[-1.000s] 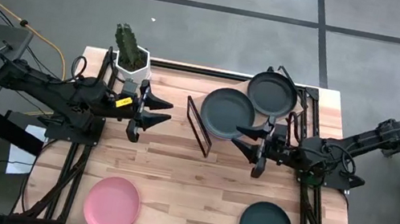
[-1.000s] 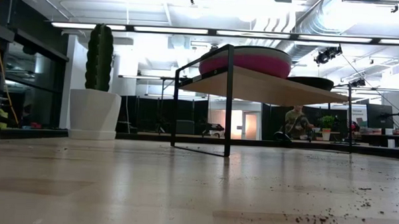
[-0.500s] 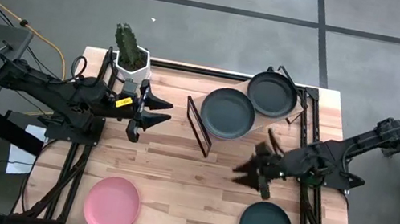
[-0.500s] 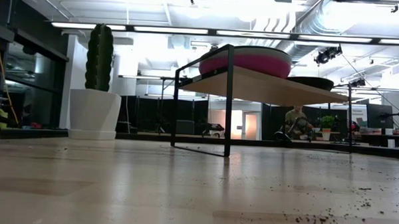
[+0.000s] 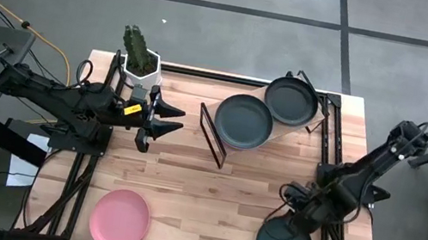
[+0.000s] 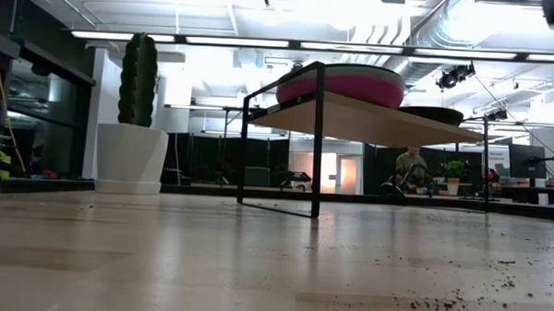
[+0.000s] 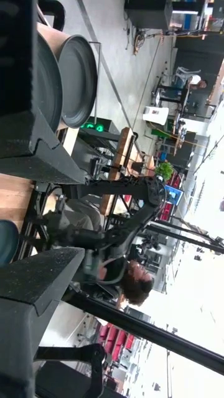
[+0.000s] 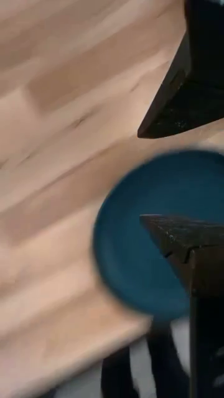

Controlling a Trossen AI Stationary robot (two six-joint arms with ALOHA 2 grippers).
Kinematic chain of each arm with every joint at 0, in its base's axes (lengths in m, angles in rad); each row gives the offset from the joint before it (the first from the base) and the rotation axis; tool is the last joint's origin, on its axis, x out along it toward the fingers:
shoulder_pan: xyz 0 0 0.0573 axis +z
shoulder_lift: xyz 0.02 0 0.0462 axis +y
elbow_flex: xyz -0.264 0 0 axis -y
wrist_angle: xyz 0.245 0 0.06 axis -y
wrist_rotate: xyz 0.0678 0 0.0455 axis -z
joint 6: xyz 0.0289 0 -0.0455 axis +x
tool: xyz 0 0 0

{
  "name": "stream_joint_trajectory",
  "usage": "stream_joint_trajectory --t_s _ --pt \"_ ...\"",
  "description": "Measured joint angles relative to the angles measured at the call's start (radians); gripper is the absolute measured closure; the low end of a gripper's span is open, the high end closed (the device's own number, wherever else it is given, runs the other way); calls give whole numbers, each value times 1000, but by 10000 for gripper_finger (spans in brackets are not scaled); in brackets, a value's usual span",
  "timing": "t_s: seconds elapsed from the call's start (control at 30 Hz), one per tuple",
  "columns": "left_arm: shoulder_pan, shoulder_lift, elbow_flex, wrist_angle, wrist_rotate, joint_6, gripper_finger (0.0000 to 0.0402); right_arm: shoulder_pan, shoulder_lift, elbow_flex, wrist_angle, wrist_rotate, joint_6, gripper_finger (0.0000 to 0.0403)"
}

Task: Place and stack plates onto a shelf
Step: Stack the black plate on top of the right black plate on the shelf

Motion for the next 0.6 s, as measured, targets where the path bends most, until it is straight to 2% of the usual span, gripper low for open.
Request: stream_joint_trajectory --t_s 0.13,0.33,0.6 --pt "0 0 0 -1 0 0 234 50 0 -107 38 -57 93 208" --pt "0 0 0 -1 0 1 234 81 -30 -252 290 -102 109 208" --pt "0 0 0 -1 0 1 234 77 -23 -288 235 -86 111 208"
